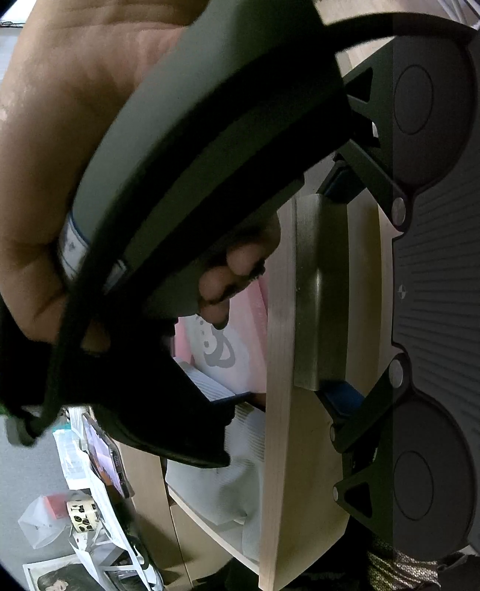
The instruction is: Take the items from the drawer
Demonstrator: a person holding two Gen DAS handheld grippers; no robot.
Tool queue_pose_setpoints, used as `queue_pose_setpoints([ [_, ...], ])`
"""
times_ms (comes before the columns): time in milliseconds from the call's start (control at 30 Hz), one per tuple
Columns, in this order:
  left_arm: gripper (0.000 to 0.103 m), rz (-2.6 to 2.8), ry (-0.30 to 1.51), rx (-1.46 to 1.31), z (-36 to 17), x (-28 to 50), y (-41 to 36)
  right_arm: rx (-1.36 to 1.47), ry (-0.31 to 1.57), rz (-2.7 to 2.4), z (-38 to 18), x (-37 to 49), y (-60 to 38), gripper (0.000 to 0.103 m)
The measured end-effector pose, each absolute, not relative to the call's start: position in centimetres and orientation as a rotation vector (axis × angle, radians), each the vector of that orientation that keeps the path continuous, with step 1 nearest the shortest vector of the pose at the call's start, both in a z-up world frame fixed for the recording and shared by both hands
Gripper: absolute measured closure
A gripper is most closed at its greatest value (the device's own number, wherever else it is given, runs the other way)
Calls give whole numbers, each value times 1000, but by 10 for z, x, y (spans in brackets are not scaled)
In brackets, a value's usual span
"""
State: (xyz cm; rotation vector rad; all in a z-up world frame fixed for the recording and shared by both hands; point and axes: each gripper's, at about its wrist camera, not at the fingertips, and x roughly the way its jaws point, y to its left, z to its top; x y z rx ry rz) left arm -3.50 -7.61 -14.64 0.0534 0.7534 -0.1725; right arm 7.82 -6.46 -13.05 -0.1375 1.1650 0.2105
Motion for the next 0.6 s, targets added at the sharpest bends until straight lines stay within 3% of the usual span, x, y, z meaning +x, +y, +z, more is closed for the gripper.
queue_pose_setpoints([
  [233, 5, -174, 751, 54, -147, -36, -76, -67, 1170, 224, -128, 75, -70, 0],
  [600, 5, -178, 755, 46, -148, -35, -76, -179, 1176, 196, -132, 76, -50, 0],
])
